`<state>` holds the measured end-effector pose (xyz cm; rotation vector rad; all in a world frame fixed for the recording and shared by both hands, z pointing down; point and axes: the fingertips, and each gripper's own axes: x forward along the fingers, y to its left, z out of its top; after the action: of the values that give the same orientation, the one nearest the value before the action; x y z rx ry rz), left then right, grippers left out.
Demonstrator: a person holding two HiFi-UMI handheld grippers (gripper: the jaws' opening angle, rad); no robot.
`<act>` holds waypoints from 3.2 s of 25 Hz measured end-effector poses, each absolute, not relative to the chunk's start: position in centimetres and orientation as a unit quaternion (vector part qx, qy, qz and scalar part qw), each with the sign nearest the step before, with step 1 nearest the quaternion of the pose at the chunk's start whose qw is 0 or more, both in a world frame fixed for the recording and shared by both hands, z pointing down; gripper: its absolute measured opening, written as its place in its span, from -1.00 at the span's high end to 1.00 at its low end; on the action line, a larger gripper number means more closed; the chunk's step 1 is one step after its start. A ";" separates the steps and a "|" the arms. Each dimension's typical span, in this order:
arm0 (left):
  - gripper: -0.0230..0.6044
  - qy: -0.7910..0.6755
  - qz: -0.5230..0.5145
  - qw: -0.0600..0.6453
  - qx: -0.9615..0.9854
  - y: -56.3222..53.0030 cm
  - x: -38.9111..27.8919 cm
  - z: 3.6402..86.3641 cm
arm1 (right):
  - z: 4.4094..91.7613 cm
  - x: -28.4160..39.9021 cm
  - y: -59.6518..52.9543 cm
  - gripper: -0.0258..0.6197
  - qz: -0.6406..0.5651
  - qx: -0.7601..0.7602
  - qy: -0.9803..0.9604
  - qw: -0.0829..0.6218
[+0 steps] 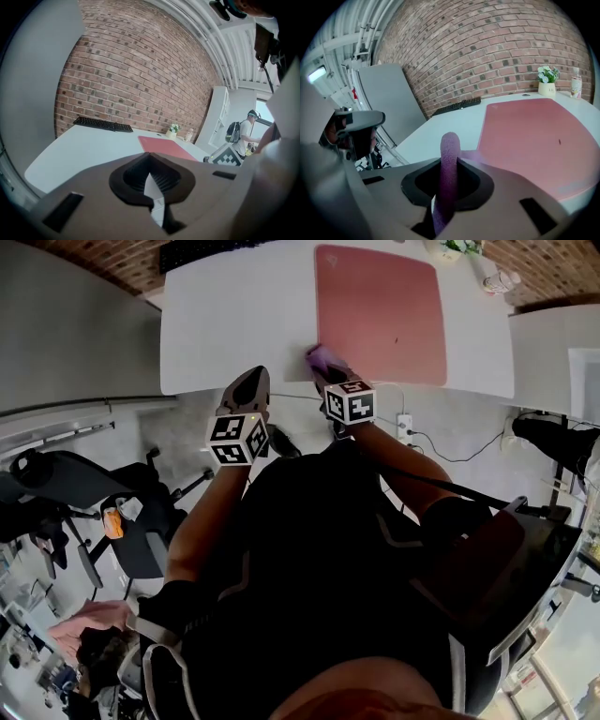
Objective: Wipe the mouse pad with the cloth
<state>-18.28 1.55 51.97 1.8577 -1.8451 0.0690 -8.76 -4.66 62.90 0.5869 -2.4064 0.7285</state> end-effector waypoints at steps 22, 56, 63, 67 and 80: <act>0.91 -0.585 0.066 0.225 0.776 -13.9 -8.7 50.6 | 57.4 24.3 -29.9 0.74 0.209 0.583 -0.758 0.202; 0.91 -0.671 0.064 0.244 0.697 -13.3 -11.3 50.9 | 64.5 11.0 -27.9 0.74 0.178 0.388 -0.856 0.291; 0.91 -0.687 0.057 0.239 0.683 -11.9 -12.4 50.4 | 64.5 7.9 -26.3 0.74 0.184 0.356 -0.868 0.292; 0.91 -0.698 0.050 0.238 0.674 -11.1 -12.8 50.2 | 64.7 5.9 -25.3 0.74 0.190 0.329 -0.877 0.294; 0.92 -0.739 0.049 0.234 0.630 -6.2 -15.9 49.6 | 64.4 -4.1 -20.1 0.74 0.229 0.232 -0.898 0.294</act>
<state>-15.95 -6.25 49.56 1.7292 -2.0285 0.1344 -4.11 -20.13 64.37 0.6180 -2.3912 0.6102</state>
